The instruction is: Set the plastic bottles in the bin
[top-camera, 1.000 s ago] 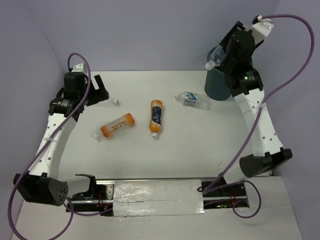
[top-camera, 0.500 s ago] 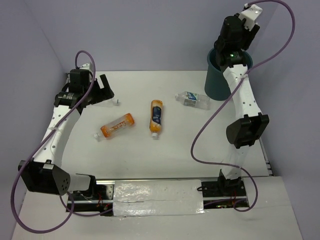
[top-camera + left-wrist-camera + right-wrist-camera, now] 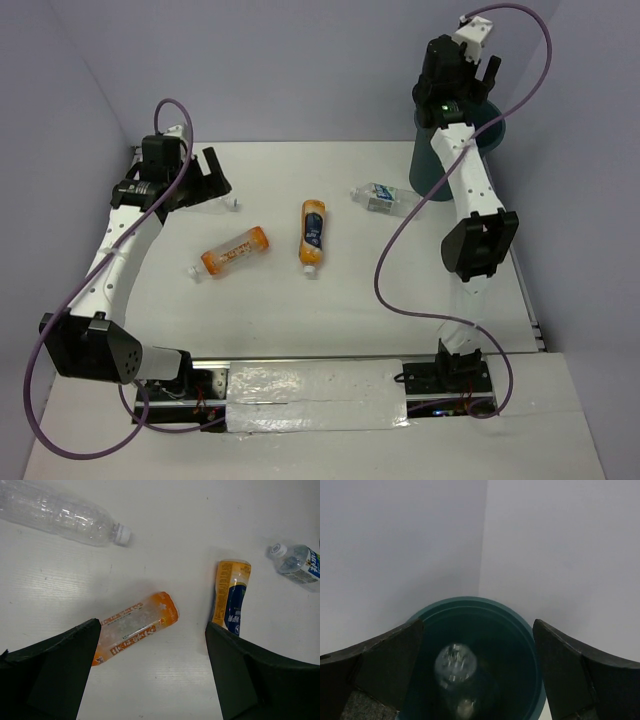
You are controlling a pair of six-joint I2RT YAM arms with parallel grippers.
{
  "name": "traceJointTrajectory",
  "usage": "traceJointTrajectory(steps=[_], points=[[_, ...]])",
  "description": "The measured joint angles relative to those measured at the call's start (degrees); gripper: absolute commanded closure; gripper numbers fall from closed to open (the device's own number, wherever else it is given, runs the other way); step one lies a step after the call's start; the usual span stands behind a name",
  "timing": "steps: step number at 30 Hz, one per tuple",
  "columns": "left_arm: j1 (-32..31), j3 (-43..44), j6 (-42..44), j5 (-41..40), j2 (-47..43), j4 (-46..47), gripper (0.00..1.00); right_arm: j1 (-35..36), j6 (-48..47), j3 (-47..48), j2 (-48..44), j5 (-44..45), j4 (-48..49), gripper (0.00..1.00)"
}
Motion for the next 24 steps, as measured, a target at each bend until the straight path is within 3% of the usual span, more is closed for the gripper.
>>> traceJointTrajectory(steps=[5,14,24], points=[[0.0,-0.1,-0.3,0.8,0.0,0.2,0.01,3.8,2.0,-0.9,-4.6,-6.1,-4.9,0.03],[0.5,-0.2,-1.8,-1.5,-0.1,-1.6,0.01,17.8,18.2,-23.1,-24.4,-26.0,-16.3,0.03],[0.6,-0.8,-1.3,-4.5,-1.7,-3.3,0.00,29.5,33.3,-52.7,-21.7,-45.3,-19.8,0.02]])
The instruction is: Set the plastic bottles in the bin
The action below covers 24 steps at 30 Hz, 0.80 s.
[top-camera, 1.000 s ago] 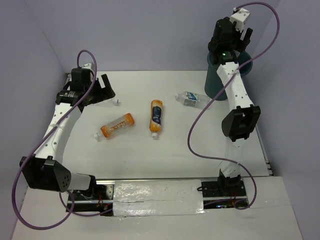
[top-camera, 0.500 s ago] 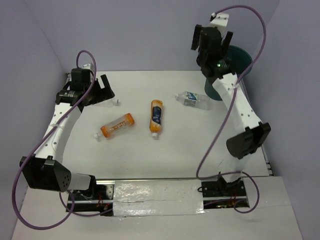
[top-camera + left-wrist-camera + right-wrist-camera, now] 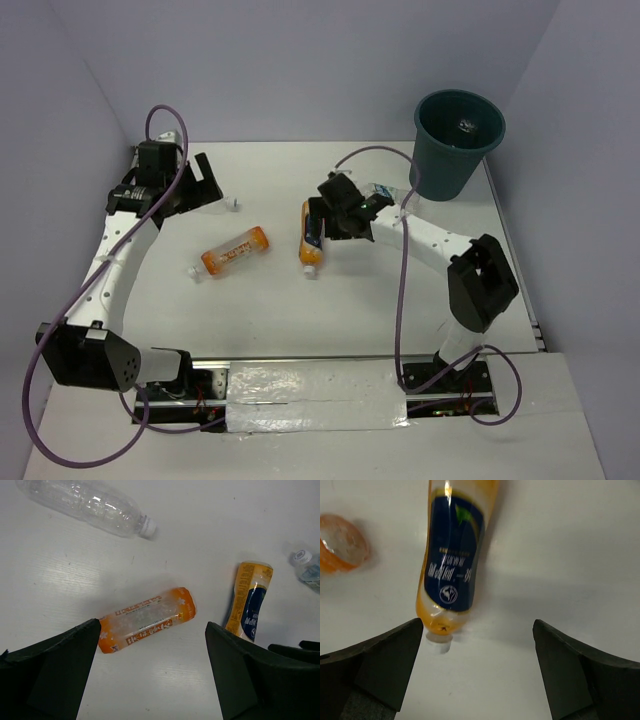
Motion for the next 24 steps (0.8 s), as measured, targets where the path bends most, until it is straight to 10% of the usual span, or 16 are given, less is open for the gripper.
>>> traceJointTrajectory(steps=[24], points=[[0.0,-4.2,-0.3,1.1,-2.7,0.8,0.01,1.1,7.2,5.5,16.2,-7.3,4.9,0.00]])
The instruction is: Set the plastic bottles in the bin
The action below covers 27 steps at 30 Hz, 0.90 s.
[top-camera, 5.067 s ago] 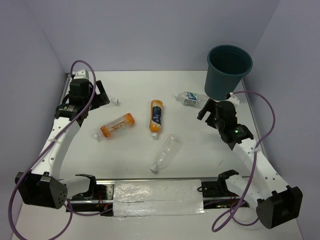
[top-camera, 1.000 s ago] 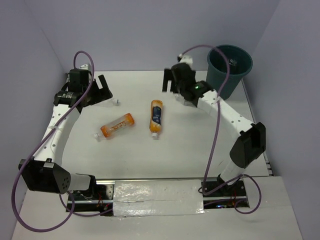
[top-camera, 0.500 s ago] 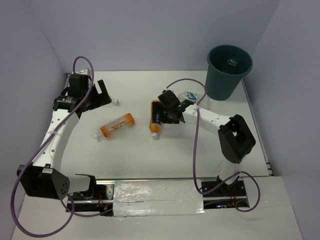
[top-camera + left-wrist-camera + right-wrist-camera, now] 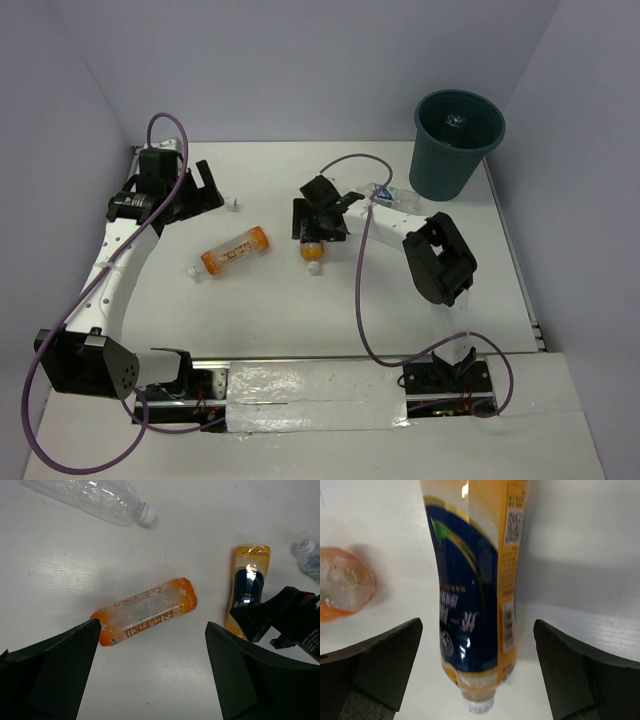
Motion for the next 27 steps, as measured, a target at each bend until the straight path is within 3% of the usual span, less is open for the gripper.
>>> traceJointTrajectory(steps=[2,9,12,16,20,27], points=[[0.0,0.0,0.0,0.0,0.0,0.0,0.01,0.0,0.0,2.0,1.9,1.0,-0.1,0.04],[0.0,0.0,0.1,0.0,0.0,0.0,0.00,0.0,-0.5,5.0,4.9,3.2,-1.5,0.44],[0.0,-0.1,0.1,-0.1,0.0,0.1,0.01,0.0,-1.4,5.0,3.9,3.9,-2.7,0.51],[0.0,-1.8,0.0,-0.6,-0.2,0.9,0.01,-0.4,-4.1,6.4,-0.7,5.7,-6.3,0.53],[0.0,-2.6,0.0,-0.5,-0.1,1.0,0.01,-1.8,-7.9,15.4,-6.2,8.6,-9.4,0.53],[0.0,-2.1,-0.2,0.4,0.1,1.5,0.01,-13.7,-12.3,30.3,-15.4,18.3,-6.6,0.50]])
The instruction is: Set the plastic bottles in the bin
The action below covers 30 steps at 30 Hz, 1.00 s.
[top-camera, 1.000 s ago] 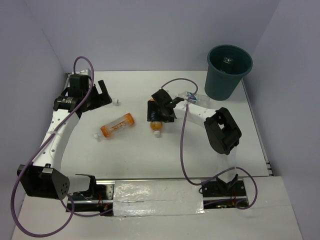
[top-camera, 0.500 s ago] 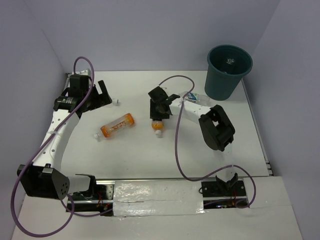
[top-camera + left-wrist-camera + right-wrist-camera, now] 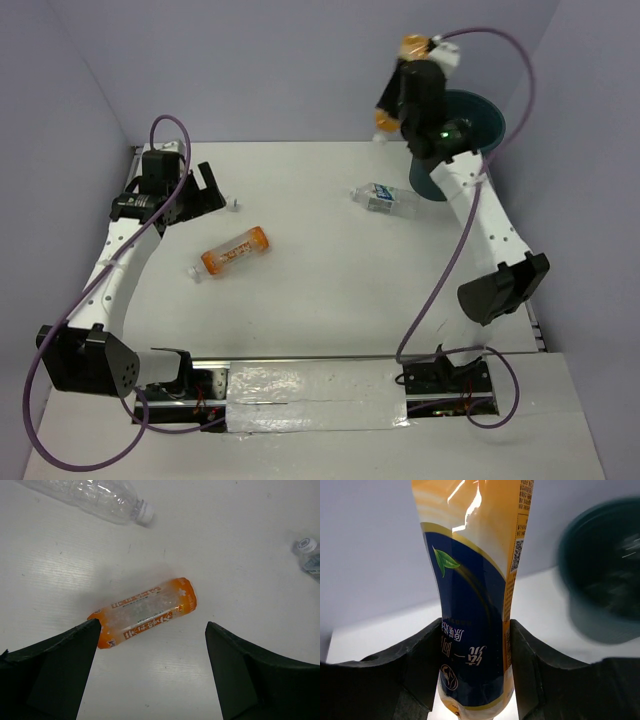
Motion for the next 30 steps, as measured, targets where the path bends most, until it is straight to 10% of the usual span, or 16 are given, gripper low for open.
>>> traceJointTrajectory(steps=[11,25,30], points=[[0.0,1.4,0.0,1.7,1.4,1.0,0.01,-19.9,2.2,7.5,8.0,14.3,7.0,0.49],[0.1,4.2,0.2,2.0,3.8,1.0,0.01,-24.5,-2.3,15.6,21.5,18.8,13.2,0.46],[0.1,4.2,0.3,2.1,3.8,1.0,0.01,-24.2,-5.2,14.2,22.4,19.1,17.0,0.20]])
